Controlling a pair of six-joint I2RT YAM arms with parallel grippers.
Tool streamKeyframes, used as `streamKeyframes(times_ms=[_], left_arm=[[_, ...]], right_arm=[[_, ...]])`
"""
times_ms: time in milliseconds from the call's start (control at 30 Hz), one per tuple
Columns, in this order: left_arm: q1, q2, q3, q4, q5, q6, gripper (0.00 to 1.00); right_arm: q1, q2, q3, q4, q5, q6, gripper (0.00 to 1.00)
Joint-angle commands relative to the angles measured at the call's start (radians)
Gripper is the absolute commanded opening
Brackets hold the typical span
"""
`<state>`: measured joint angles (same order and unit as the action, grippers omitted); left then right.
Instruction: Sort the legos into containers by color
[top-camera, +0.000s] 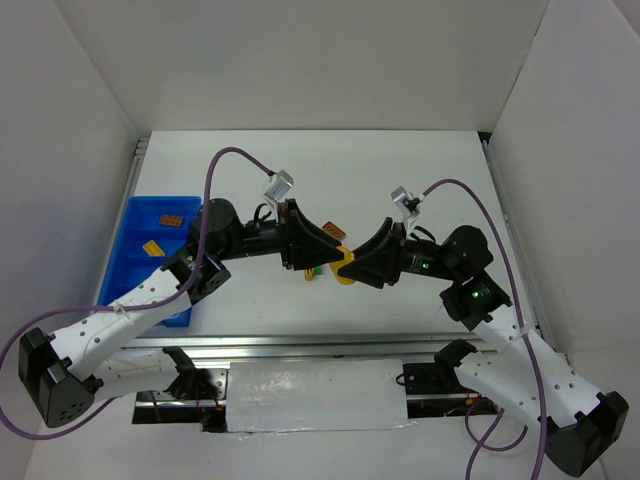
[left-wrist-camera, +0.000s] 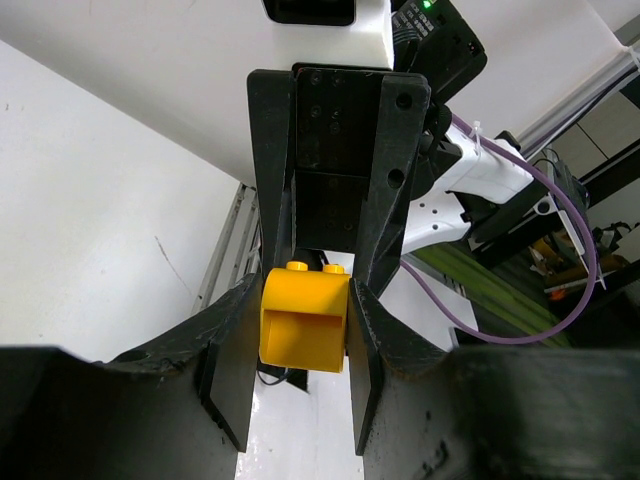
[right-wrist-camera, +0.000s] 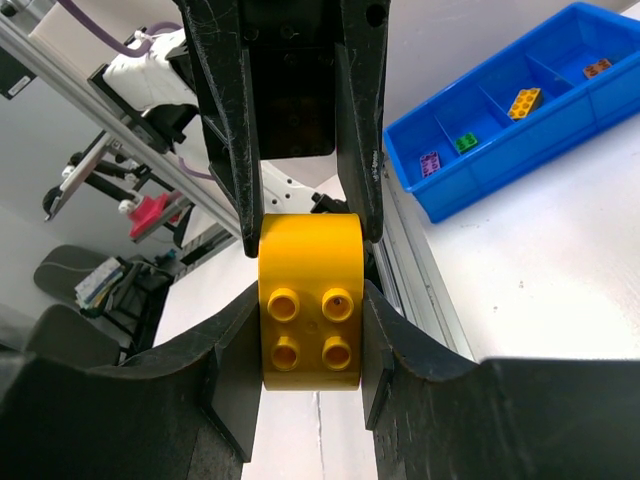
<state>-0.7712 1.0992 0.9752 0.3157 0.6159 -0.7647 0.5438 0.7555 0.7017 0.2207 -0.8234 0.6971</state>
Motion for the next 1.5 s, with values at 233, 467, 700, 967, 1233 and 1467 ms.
streamKeyframes(times_ms=[233, 467, 700, 967, 1233, 1467], left_arm=[[-0.027, -0.005, 0.046, 0.023, 0.03, 0.016, 0.0], [-0.027, 0.004, 0.039, 0.022, 0.083, 0.047, 0.09], [-0.027, -0.002, 0.008, 0.079, 0.114, 0.038, 0.32], [-0.028, 0.005, 0.0, 0.095, 0.136, 0.03, 0.64], [-0.028, -0.004, -0.001, 0.08, 0.116, 0.042, 0.3], [-0.028, -0.005, 0.014, 0.06, 0.088, 0.053, 0.0]], right_arm=[[0.004, -0.008, 0.038, -0.014, 0.072, -0.036, 0.28], [0.004, 0.005, 0.068, -0.018, 0.058, 0.011, 0.0], [0.004, -0.001, 0.085, -0.018, 0.043, 0.024, 0.0], [0.005, 0.01, 0.091, -0.021, 0.063, 0.036, 0.0], [0.004, 0.018, 0.084, -0.009, 0.055, 0.038, 0.0], [0.004, 0.015, 0.064, -0.012, 0.05, 0.018, 0.05]])
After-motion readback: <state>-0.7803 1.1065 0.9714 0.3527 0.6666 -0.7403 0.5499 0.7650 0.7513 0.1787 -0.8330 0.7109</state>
